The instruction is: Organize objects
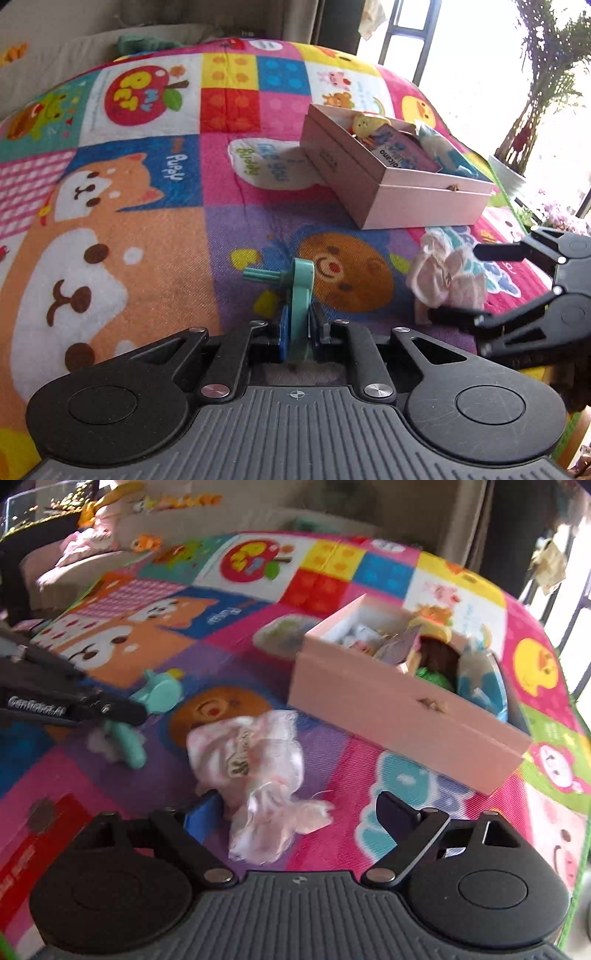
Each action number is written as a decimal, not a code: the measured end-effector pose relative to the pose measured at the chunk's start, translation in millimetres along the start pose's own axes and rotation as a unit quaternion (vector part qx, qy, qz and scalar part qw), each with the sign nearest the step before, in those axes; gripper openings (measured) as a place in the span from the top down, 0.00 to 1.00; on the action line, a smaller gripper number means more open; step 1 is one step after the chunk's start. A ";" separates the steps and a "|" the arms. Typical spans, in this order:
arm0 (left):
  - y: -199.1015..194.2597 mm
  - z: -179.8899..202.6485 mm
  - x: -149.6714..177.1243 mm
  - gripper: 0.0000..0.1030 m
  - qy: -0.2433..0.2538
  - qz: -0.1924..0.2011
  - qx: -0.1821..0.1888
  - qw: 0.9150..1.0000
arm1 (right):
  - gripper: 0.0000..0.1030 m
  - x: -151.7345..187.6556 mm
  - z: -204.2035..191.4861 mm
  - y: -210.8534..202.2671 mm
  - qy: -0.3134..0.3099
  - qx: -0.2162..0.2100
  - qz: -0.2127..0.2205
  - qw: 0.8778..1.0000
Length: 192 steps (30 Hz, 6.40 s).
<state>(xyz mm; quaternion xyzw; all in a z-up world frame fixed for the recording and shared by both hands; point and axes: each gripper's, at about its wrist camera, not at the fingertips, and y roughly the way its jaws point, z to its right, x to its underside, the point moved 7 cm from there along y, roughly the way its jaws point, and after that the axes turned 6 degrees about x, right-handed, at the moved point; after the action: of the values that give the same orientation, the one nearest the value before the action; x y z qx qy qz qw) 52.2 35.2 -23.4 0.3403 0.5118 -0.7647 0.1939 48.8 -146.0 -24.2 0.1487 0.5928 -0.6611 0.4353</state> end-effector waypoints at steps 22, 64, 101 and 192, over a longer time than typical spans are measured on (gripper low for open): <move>-6.9 12.9 -42.1 0.91 -0.017 0.047 0.037 0.998 | 0.68 -39.1 64.6 -54.3 0.130 -0.054 0.083 0.987; 4.1 64.8 -107.0 0.87 0.043 0.076 0.053 0.995 | 0.77 -0.3 72.5 -33.0 0.146 -0.053 0.046 0.987; 38.0 -10.6 -66.4 0.82 -0.121 0.067 0.095 0.986 | 0.75 -166.1 78.4 168.4 0.206 -0.036 -0.111 0.972; 5.5 -27.0 -116.9 0.02 -0.035 0.106 -0.119 0.987 | 0.10 4.0 48.3 0.3 0.131 0.037 -0.020 0.990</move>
<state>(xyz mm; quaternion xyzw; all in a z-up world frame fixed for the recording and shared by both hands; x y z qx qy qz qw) 145.4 51.7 50.4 0.3405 0.5528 -0.6850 0.3306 62.1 -191.7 -15.0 0.2381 0.6229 -0.6658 0.3346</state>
